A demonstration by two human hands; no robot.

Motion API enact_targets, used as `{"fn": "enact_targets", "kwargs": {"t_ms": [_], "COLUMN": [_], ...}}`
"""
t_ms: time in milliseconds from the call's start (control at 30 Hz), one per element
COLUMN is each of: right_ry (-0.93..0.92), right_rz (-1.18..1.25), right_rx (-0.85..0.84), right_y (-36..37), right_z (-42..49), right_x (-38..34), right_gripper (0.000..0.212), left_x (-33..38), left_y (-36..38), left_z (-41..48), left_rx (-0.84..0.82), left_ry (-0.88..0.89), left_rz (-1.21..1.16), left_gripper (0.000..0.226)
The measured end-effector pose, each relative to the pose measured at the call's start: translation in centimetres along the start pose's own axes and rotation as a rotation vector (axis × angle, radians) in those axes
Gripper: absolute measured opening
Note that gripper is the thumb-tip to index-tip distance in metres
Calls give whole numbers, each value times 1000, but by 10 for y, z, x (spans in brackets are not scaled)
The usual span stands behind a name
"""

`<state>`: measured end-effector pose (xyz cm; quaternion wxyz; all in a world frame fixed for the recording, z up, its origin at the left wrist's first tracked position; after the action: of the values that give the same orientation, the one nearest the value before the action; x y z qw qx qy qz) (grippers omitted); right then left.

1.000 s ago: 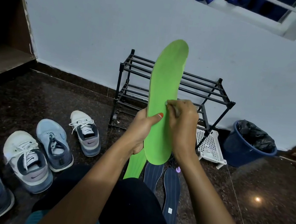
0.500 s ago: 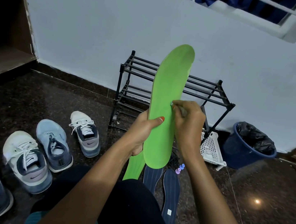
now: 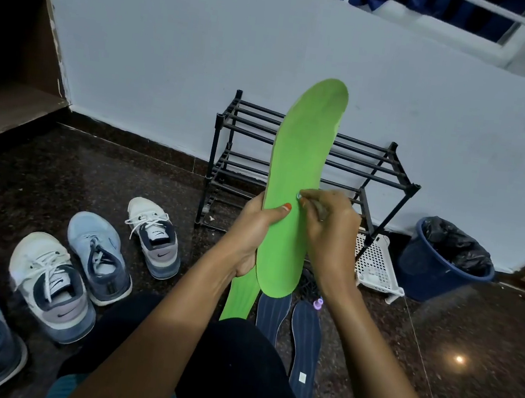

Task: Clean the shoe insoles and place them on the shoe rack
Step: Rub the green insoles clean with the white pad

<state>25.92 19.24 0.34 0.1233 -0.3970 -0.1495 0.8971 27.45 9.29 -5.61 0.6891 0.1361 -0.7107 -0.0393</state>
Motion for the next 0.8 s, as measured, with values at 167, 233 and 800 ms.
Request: {"fn": "enact_targets", "kwargs": {"t_ms": [167, 233, 800], "right_ry": [-57, -77, -59], "right_rz": [-43, -51, 67], "right_rx": [-76, -100, -100], "right_y": [9, 14, 21], "right_z": [-35, -50, -62], "right_x": [-5, -8, -16], "right_gripper": [13, 12, 15], "left_x": [-2, -2, -5], "left_y": [-5, -6, -6], "left_z": [2, 2, -1], "left_rx": [37, 35, -100], "left_ry": [-27, -47, -128], "left_rz": [-65, -115, -204], "left_gripper": [18, 20, 56]}}
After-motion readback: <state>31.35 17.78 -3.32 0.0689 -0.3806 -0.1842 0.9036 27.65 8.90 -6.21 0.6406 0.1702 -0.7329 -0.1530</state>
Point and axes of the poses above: each hand's wrist, its own z-axis towards the middle knuckle, its own y-axis out of the palm, x = y × z, the point moved 6 cm from there along z, towards the middle knuckle, and after that the axes turned 14 degrees about z, right-handed, at the moved point
